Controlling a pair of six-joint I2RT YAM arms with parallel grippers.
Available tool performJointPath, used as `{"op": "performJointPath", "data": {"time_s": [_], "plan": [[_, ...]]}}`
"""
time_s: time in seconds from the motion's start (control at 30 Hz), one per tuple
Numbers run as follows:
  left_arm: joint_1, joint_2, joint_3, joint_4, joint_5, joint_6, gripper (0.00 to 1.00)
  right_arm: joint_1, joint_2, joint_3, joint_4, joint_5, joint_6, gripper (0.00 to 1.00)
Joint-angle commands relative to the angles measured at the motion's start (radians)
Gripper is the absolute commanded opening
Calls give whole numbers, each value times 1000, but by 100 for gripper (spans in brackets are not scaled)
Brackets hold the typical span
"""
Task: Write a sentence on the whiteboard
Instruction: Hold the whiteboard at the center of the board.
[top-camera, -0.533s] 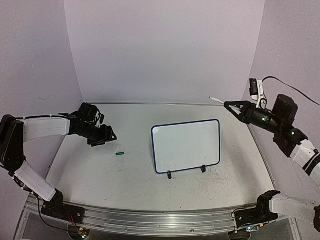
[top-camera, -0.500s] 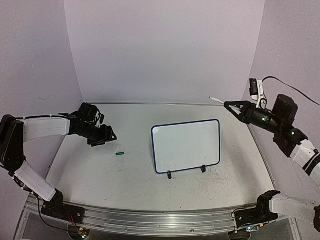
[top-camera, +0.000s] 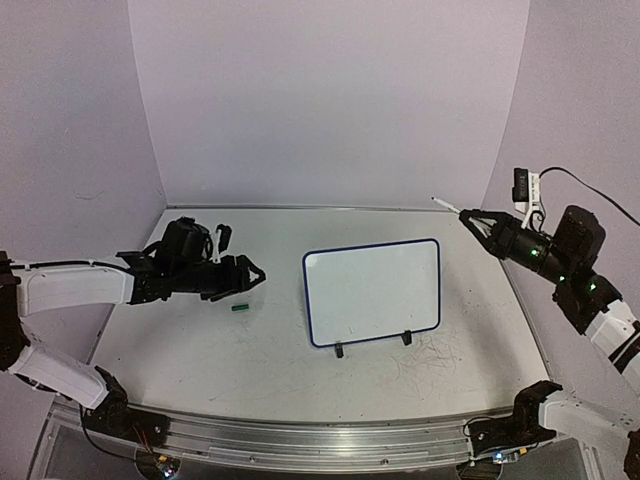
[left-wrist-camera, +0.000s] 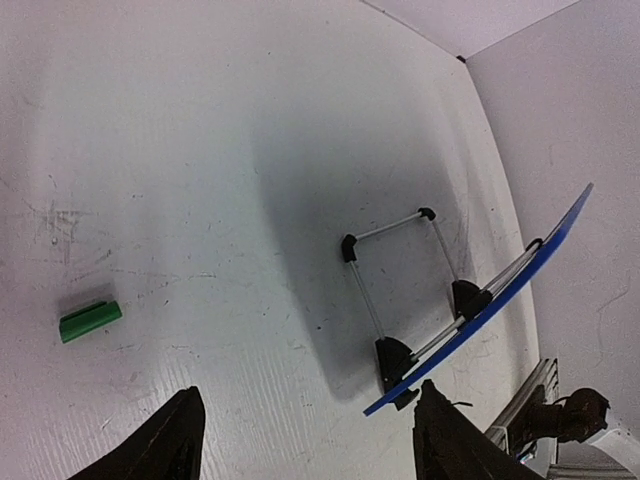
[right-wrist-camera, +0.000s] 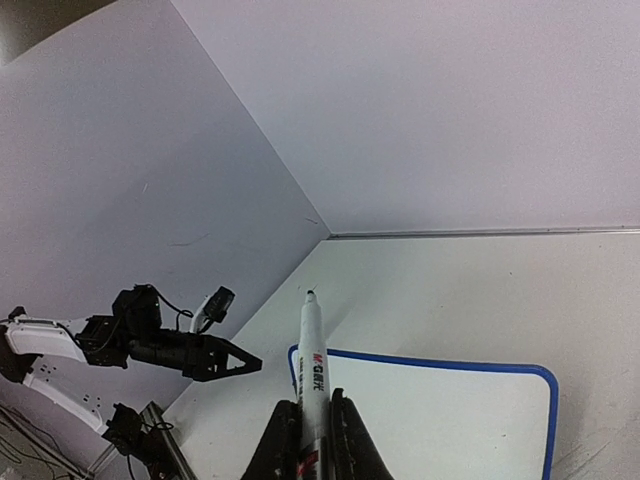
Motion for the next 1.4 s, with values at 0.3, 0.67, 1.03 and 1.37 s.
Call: {"op": "performJointPath", "data": {"time_s": [0.3,0.67,1.03,1.37], "plan": [[6,85,120,227,170,174,75,-4,6,-4,-23,118,-161,0],[23,144,174,286,350,280,78,-2,44,18,-142,211,-259,0],[124,185,163,448,516,231,77,306,126,37,-73,472,-304,0],[124,280,231,512,575,113,77,627,308,68,38,648,-400,0]]}}
